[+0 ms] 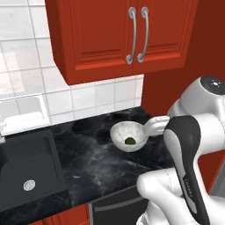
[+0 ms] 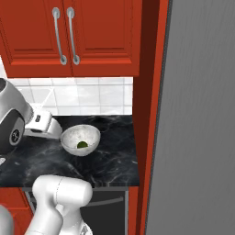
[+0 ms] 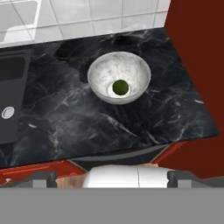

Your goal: Take the fish, mushroom, and lime from the freezer and place them in the bowl on the counter.

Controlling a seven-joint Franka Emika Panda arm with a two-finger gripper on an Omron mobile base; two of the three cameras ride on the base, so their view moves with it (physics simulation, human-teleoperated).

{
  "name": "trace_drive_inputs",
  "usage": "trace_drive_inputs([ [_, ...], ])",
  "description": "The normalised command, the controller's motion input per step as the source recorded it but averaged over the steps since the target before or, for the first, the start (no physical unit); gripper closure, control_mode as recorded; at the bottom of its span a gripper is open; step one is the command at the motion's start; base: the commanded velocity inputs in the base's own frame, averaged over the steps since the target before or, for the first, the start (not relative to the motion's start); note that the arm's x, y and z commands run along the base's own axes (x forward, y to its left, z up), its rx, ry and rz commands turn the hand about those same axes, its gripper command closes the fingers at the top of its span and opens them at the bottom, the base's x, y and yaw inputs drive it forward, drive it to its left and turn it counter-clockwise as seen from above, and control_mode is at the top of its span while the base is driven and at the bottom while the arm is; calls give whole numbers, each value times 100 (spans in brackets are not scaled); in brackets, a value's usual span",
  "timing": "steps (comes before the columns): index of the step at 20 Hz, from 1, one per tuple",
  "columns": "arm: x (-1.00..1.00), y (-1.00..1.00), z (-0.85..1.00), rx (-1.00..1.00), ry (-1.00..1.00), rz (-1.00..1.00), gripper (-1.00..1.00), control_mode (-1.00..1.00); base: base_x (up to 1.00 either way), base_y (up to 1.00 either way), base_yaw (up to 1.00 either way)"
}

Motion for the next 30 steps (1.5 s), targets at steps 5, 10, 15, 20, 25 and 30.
trace_drive_inputs([
  [5,-11,0,62,0,-11,0,-100,-100,0,0,0],
  [10,-33,0,50,0,-18,0,-100,100,-12,0,0],
  [15,0,0,0,0,0,0,-100,100,-63,0,0],
  [20,0,0,0,0,0,0,-100,100,-25,-28,0],
  [25,0,0,0,0,0,0,-100,100,-60,-57,0],
  [30,0,0,0,0,0,0,-100,100,-38,-84,0],
])
